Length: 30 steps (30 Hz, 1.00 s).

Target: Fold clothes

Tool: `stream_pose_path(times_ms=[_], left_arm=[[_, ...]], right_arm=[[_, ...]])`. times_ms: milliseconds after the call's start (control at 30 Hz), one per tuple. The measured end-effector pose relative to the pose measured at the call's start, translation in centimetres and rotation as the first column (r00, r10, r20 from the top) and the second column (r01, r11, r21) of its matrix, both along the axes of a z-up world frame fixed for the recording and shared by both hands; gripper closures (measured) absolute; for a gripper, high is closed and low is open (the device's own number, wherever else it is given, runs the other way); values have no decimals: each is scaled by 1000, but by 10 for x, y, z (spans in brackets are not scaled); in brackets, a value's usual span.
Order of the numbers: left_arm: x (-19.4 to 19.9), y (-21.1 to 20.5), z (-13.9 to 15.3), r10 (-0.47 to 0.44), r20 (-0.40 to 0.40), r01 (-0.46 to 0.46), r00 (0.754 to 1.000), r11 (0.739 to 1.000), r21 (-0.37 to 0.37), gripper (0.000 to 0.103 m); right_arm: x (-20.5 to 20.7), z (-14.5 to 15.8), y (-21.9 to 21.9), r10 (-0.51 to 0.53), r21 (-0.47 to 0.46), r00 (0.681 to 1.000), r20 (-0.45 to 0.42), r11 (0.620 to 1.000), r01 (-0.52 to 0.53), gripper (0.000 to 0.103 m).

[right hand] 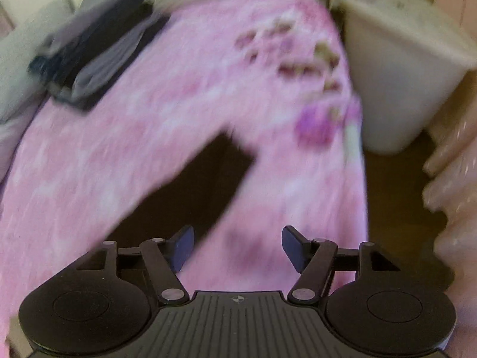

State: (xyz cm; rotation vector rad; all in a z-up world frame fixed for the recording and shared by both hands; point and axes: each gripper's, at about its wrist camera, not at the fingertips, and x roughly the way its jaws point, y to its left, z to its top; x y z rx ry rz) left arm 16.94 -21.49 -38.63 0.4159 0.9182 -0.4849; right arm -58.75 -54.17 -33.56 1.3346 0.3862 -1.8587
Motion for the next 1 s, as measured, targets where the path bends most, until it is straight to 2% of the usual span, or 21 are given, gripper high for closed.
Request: stream_pose_path(times_ms=[67,100,133,167,200,233,300,333,400,467,500,567,600,667,733,767,800,867,900,933,1000], left_arm=[[22,3,-14,76,-27,-76,997,997,-19,41],[30,5,-20,106,-51,-108,993,994,-32,48],[37,7,-26,127,-81,-131,989,990,-51,71],[41,10,-29,137,-99,-145,986,986,-86,84],[42,11,-26,135,-84,-143,987,985,-99,95],[41,10,-21,102,-58,-106,993,991,-83,96],[31,6,-5,-17,84,13,996,999,43,97],[21,3,5,-137,203,105,970,981,162,97],[4,5,15,-369,358,221,858,893,392,97],[-5,13,5,-545,369,271,753,768,580,96],[-9,18,-5,-607,338,289,719,703,650,96],[-15,27,-31,-673,246,314,698,596,739,96],[-19,31,-51,-700,171,329,693,519,789,95],[-29,39,-88,-734,63,353,677,398,846,92],[-43,48,-110,-791,65,310,609,313,898,99],[-47,52,-110,-801,65,305,595,300,904,98],[-47,54,-103,-786,64,324,615,326,888,97],[-40,63,-79,-691,30,360,722,412,837,94],[-36,69,-66,-642,4,368,767,445,817,85],[-32,76,-50,-588,-16,374,809,493,786,84],[-29,81,-16,-519,8,376,855,629,680,83]], right_arm=[[22,-4,14,29,28,999,42,999,-30,40],[35,-8,20,43,38,997,58,998,-45,40],[49,-12,26,61,45,996,69,997,-64,40],[62,-13,31,78,52,994,74,995,-82,40],[75,-18,33,101,62,992,80,992,-106,40],[89,-22,35,125,72,989,85,989,-131,40],[112,-23,38,177,76,981,85,980,-183,40],[121,-22,38,201,71,976,83,976,-207,40],[138,-19,38,248,64,966,78,965,-253,40],[151,-17,37,281,58,957,69,957,-285,40],[157,-16,36,295,55,954,61,953,-298,40],[168,-17,35,324,57,945,51,944,-326,40],[173,-19,36,339,66,940,46,937,-342,40],[182,-23,37,376,91,926,41,921,-379,40],[188,-27,40,420,108,907,36,900,-421,40],[191,-26,42,438,118,898,28,891,-438,40],[193,-24,44,454,124,891,15,883,-452,40],[194,-16,48,492,123,871,-14,865,-487,40],[194,-9,51,518,119,855,-33,851,-511,40],[196,-3,54,543,115,838,-52,837,-535,40],[205,9,62,608,110,788,-100,794,-598,40]])
